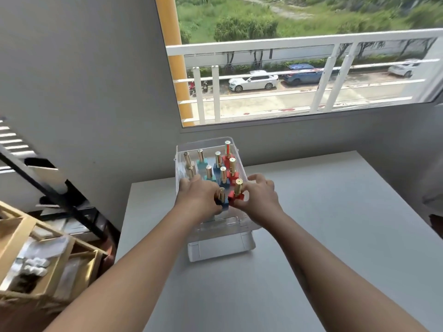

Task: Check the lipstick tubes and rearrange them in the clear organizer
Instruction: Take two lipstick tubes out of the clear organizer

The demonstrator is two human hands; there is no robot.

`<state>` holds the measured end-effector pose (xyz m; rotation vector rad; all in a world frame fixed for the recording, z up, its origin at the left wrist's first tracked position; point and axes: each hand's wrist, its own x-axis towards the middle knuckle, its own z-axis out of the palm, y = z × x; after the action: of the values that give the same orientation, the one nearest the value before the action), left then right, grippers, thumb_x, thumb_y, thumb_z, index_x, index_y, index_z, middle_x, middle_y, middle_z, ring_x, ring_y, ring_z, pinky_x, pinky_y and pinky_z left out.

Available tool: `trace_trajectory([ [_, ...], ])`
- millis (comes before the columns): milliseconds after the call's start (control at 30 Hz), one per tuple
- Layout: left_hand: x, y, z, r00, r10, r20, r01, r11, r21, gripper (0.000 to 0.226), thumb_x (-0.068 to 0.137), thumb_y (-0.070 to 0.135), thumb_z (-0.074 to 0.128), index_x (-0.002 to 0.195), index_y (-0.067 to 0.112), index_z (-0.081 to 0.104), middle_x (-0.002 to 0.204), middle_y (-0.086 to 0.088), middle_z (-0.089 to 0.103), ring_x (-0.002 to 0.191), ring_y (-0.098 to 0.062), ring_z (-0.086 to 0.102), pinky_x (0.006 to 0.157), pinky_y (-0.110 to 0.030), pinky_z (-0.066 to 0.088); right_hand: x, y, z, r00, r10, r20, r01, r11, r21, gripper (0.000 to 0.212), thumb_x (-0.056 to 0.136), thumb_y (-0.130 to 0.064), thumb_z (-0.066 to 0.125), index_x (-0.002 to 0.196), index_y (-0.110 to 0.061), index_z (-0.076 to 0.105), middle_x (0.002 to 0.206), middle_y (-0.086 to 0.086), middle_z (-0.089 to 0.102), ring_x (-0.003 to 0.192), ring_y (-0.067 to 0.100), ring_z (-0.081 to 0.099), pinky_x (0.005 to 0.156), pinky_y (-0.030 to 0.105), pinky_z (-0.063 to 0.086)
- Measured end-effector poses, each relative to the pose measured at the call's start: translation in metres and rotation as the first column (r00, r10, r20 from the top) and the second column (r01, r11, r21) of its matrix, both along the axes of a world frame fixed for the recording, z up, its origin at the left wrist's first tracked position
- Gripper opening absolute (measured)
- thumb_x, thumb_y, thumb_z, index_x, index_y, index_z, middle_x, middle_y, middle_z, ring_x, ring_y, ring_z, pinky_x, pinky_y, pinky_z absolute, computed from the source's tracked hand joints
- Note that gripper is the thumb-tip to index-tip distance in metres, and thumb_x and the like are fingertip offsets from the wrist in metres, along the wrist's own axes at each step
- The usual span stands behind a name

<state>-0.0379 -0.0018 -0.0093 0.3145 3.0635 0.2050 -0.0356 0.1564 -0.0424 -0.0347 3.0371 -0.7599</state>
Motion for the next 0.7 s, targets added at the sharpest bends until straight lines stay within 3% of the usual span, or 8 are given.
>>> trace_trajectory([
  [133, -0.002, -0.003, 0.023, 0.998, -0.007, -0.065, 0.013, 0.995, 0.095, 0.022, 0.076, 0.045, 0.068, 0.083, 0.025, 0.064, 0.084, 0.005, 0.057, 0.099, -0.020, 0.048, 0.088, -0.037, 0.035, -0.003, 0.009, 0.025, 0.998, 0.016, -0.053, -0.025, 0.983, -0.181, 0.027, 0.079, -0.043, 0.074, 0.097, -0.023, 0.073, 0.110, 0.002, 0.061, 0.107, 0.025, 0.050, 0.087, 0.038, 0.046],
  [267, -0.001, 0.005, 0.050, 0.999, 0.007, -0.054, 0.012, 0.943, 0.332, 0.013, 0.076, 0.031, 0.072, 0.084, 0.023, 0.069, 0.083, 0.009, 0.065, 0.088, -0.018, 0.059, 0.091, -0.035, 0.041, 0.001, 0.028, 0.054, 0.997, 0.005, -0.075, -0.036, 0.908, -0.416, 0.012, 0.080, -0.033, 0.075, 0.083, -0.027, 0.065, 0.079, -0.014, 0.063, 0.083, 0.011, 0.059, 0.066, 0.020, 0.043],
  [333, 0.001, 0.016, 0.058, 0.999, -0.007, -0.048, 0.024, 0.925, 0.380, 0.011, 0.076, 0.028, 0.073, 0.082, 0.020, 0.069, 0.078, 0.008, 0.064, 0.082, -0.019, 0.059, 0.079, -0.033, 0.042, 0.005, 0.041, 0.062, 0.996, -0.001, -0.093, -0.042, 0.888, -0.457, 0.014, 0.080, -0.034, 0.075, 0.078, -0.032, 0.060, 0.078, -0.014, 0.064, 0.079, 0.008, 0.060, 0.065, 0.020, 0.046],
  [400, 0.002, 0.031, 0.061, 0.999, -0.022, -0.032, 0.033, 0.903, 0.429, 0.009, 0.075, 0.023, 0.073, 0.078, 0.019, 0.066, 0.078, 0.000, 0.066, 0.076, -0.020, 0.060, 0.066, -0.030, 0.045, 0.009, 0.059, 0.068, 0.991, -0.003, -0.132, -0.058, 0.888, -0.456, 0.018, 0.081, -0.030, 0.074, 0.074, -0.036, 0.057, 0.075, -0.015, 0.063, 0.074, 0.002, 0.059, 0.059, 0.010, 0.043],
  [500, 0.005, 0.060, 0.059, 0.998, -0.042, -0.036, 0.054, 0.871, 0.487, 0.018, 0.074, 0.019, 0.074, 0.068, 0.025, 0.058, 0.070, 0.003, 0.062, 0.061, -0.010, 0.053, 0.051, -0.017, 0.039, 0.013, 0.091, 0.073, 0.988, -0.009, -0.155, -0.063, 0.887, -0.457, 0.011, 0.081, -0.029, 0.072, 0.079, -0.031, 0.062, 0.074, -0.015, 0.063, 0.071, 0.001, 0.060, 0.055, 0.006, 0.043],
  [700, 0.007, 0.138, 0.054, 0.997, 0.008, -0.080, 0.037, 0.843, 0.537, 0.023, 0.072, 0.021, 0.075, 0.066, 0.033, 0.056, 0.066, 0.014, 0.060, 0.059, 0.001, 0.053, 0.048, -0.010, 0.036, 0.025, 0.174, 0.073, 0.985, -0.011, -0.171, -0.065, 0.900, -0.431, 0.011, 0.082, -0.024, 0.072, 0.092, -0.021, 0.069, 0.081, -0.011, 0.067, 0.078, 0.003, 0.063, 0.063, 0.009, 0.045],
])
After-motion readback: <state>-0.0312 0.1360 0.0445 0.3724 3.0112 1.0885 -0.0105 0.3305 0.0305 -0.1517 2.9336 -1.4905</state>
